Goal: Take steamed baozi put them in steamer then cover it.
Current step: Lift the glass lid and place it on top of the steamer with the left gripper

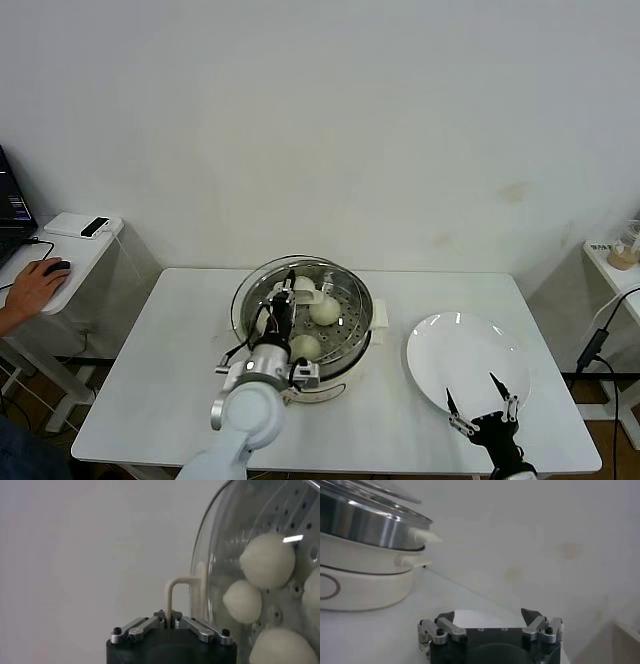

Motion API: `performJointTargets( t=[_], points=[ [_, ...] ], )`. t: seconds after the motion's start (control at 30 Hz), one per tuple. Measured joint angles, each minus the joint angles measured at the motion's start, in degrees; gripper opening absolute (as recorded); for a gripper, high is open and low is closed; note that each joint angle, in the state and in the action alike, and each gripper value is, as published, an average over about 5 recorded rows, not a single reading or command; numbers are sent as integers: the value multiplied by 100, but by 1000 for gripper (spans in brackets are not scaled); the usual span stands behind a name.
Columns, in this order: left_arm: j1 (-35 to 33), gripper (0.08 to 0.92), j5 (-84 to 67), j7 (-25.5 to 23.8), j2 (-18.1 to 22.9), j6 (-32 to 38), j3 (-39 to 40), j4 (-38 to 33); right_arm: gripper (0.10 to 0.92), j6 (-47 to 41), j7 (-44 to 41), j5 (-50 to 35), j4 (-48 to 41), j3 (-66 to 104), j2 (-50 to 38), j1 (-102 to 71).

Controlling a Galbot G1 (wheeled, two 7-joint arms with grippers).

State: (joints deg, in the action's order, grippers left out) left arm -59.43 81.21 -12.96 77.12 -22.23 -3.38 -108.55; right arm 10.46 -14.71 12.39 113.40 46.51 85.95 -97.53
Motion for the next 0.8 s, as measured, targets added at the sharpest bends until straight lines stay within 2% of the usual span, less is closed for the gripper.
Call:
performJointTargets(
  t=[0.8],
  points=[
    [140,139,212,-33,202,76,114,427,823,16,19,35,-30,-25,-17,-20]
  ],
)
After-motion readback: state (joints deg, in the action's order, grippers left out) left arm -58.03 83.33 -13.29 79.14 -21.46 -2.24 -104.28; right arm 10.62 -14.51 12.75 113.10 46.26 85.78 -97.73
